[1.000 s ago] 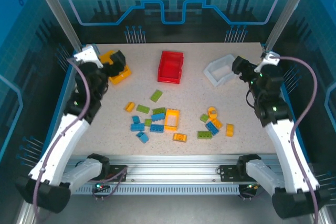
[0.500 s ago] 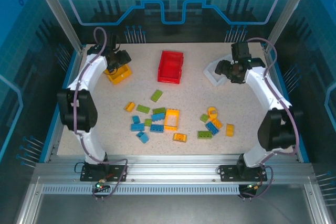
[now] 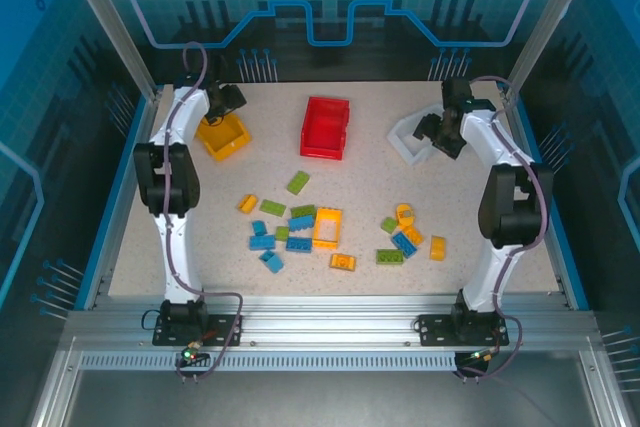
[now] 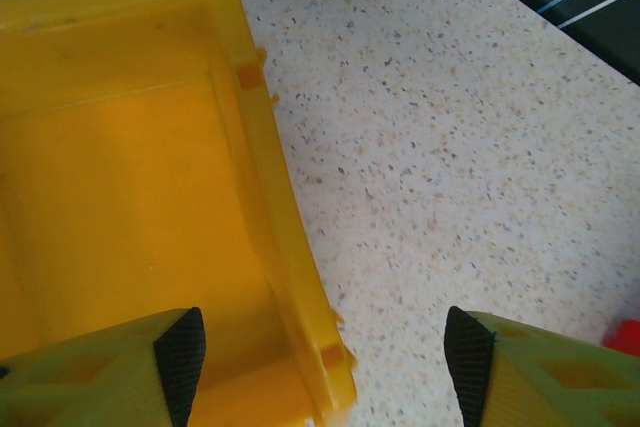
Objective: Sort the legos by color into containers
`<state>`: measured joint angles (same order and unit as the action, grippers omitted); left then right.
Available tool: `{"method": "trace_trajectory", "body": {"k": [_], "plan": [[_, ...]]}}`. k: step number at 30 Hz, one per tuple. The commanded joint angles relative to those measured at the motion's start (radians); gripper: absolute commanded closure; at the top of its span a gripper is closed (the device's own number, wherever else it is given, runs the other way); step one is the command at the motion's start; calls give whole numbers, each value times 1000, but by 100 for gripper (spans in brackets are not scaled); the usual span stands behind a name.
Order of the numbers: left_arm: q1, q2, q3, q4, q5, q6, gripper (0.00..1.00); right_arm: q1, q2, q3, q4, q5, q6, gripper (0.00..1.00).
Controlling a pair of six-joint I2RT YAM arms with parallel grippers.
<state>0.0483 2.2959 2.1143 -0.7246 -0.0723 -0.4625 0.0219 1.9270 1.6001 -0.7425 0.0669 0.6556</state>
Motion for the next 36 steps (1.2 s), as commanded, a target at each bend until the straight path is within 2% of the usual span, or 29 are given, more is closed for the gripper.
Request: {"method": "trace_trajectory", "body": {"k": [1, 3, 9, 16, 20, 24, 29, 32, 36], "plan": [[9, 37, 55, -13, 34, 55, 38, -22, 49, 50, -18, -1, 28, 27], [9, 51, 63, -6, 48, 71, 44, -27, 76, 66, -20, 5, 26, 31], [7, 69, 50, -2, 56, 116, 52, -32, 151, 115, -63, 65, -9, 39], [5, 73, 35, 4, 68, 181, 64, -30, 203, 153, -80, 121, -79, 55], [1, 76, 23, 1, 53, 210, 64, -21, 223, 181, -100, 150, -115, 58], [2, 81, 19, 4, 33, 217, 57, -6, 229, 202, -107, 181, -148, 60], [2, 116, 65, -20, 35, 227, 58, 17, 248, 237, -119, 193, -185, 65], [1, 130, 78, -31, 34, 238, 64, 41, 257, 260, -127, 212, -210, 67], [-1, 113, 49, -19, 56, 246, 81, 72, 257, 276, -114, 217, -261, 71]]}}
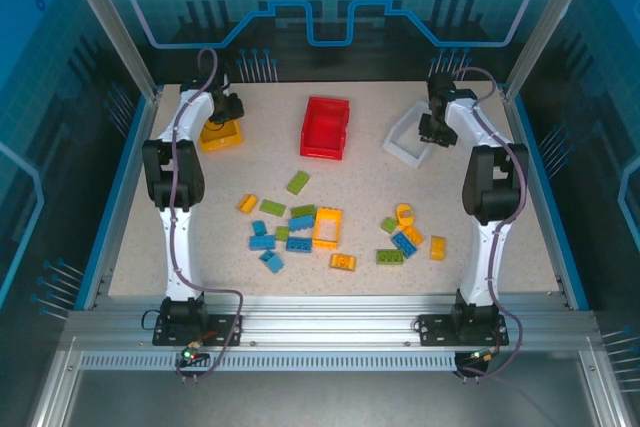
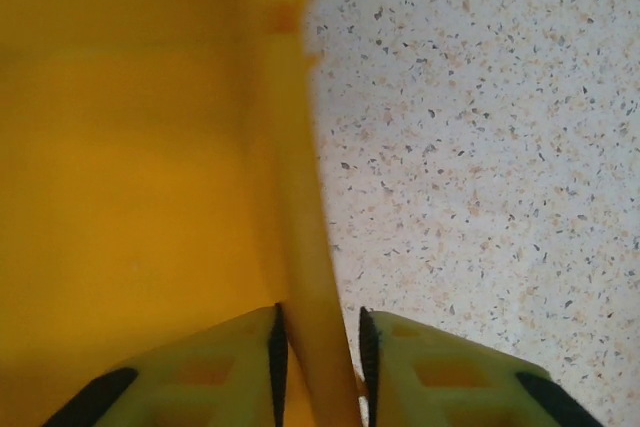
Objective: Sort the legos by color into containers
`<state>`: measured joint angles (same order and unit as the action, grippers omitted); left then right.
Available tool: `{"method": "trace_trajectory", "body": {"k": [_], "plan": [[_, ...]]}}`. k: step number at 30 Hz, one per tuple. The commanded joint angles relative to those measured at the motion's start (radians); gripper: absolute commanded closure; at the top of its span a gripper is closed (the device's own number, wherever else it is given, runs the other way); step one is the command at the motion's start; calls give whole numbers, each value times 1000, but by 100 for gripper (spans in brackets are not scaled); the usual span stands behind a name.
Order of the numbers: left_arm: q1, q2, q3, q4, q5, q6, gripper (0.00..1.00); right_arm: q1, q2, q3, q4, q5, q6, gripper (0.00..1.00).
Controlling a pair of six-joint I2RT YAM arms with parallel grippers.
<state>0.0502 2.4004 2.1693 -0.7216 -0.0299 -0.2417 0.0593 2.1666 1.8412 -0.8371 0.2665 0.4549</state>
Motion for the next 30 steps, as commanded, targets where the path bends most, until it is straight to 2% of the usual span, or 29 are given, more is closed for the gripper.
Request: {"method": "trace_trajectory", "body": {"k": [1, 7, 18, 25, 30], "plan": [[-6, -1, -18, -15, 23, 29, 85, 45, 18, 38, -15, 18, -76, 71], [-62, -92, -151, 51, 93, 40, 95, 105, 37, 82, -12, -19, -177, 72], [-257, -188, -310, 129, 154, -60, 95, 187, 91, 170, -30, -158, -353, 73], [-319, -198, -334, 140, 165, -112, 95, 223, 105, 174, -31, -167, -426, 73], [-325, -246, -431, 185, 165, -166, 95, 223, 95, 156, -27, -152, -457, 73]]}}
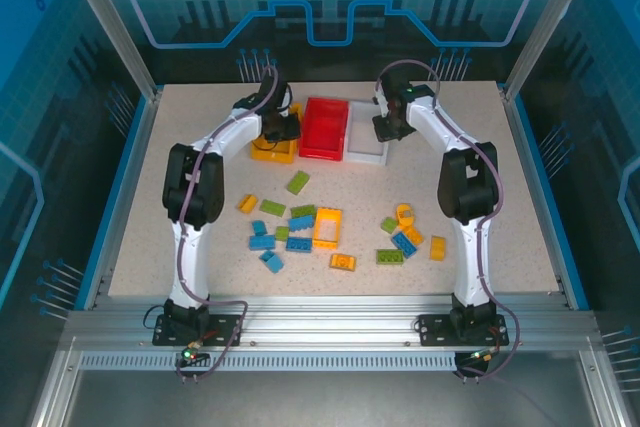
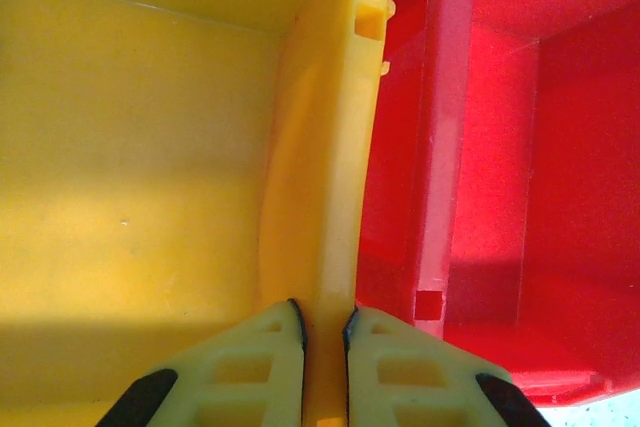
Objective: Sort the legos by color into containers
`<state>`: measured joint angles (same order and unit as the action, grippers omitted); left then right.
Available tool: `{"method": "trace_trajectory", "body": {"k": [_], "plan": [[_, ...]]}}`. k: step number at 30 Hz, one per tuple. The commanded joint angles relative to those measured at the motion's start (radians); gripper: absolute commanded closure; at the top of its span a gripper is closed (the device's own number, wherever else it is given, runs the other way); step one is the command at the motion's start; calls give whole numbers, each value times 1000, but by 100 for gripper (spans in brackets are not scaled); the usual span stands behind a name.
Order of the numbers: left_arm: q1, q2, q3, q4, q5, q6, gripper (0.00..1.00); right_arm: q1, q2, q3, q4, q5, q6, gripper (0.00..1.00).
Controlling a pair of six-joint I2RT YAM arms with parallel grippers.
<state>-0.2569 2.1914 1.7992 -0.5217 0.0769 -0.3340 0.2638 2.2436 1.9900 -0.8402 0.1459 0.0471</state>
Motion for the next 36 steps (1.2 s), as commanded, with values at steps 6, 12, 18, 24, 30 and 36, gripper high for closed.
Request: {"method": "trace_trajectory", "body": {"k": [6, 12, 18, 24, 30, 36], "plan": [[-28, -81, -122, 14, 62, -104, 91, -11, -17, -30, -18, -23, -64, 68], [-28, -112, -123, -9, -4, -126, 70, -20, -44, -47, -6, -16, -48, 51], [-25, -179, -120, -39, -101, -146, 50, -25, -182, -134, 59, 8, 52, 36], [-24, -293, -162, -13, -126, -189, 32, -45, -386, -278, 119, 27, 203, 27], [-43, -470, -281, 69, -93, -231, 31, -55, -611, -453, 56, 103, 433, 28], [-237, -700, -533, 233, -19, -283, 30, -57, -899, -769, -95, 109, 673, 29]]}}
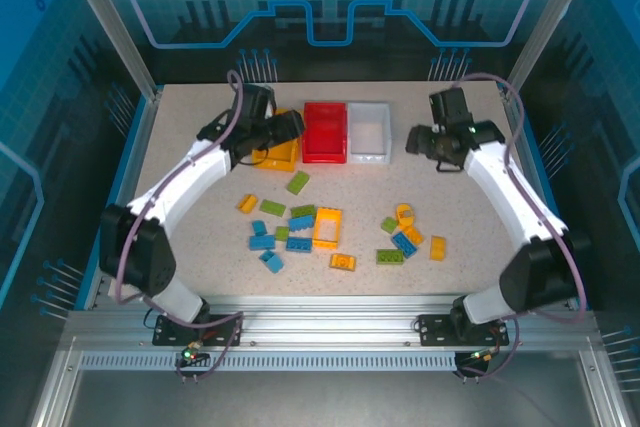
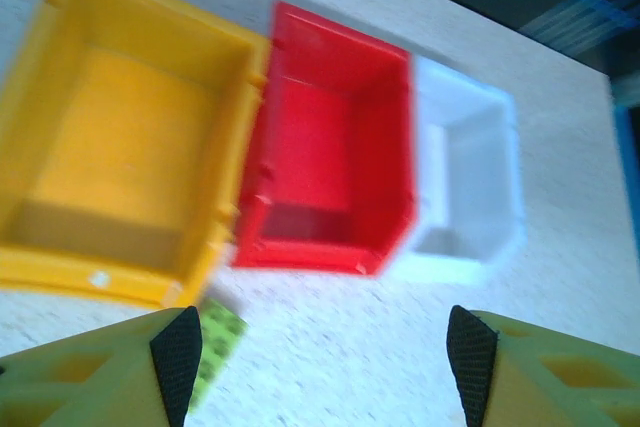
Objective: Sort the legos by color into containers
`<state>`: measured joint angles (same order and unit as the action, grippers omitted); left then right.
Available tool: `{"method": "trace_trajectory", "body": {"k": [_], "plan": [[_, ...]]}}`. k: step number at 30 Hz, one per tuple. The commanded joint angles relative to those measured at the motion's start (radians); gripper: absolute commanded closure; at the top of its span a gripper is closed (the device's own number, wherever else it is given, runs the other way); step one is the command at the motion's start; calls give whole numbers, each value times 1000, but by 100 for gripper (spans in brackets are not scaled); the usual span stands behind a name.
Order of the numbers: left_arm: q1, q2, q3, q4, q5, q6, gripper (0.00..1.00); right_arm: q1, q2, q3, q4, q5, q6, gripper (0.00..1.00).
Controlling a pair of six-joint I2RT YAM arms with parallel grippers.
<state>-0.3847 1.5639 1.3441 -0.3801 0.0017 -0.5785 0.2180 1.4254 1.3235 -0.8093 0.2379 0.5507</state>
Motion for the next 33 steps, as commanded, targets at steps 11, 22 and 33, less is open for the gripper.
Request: {"method": "trace_trajectory", "body": {"k": [11, 22, 33], "plan": [[-682, -171, -449, 422, -111, -192, 29, -48, -250, -564, -86, -98, 293, 27], [-738, -179, -525, 466, -123, -234, 30, -87, -90, -623, 14, -125, 232, 37], [-741, -135, -502, 506, -68, -225, 31, -145, -21, -639, 77, -164, 201, 61]]}}
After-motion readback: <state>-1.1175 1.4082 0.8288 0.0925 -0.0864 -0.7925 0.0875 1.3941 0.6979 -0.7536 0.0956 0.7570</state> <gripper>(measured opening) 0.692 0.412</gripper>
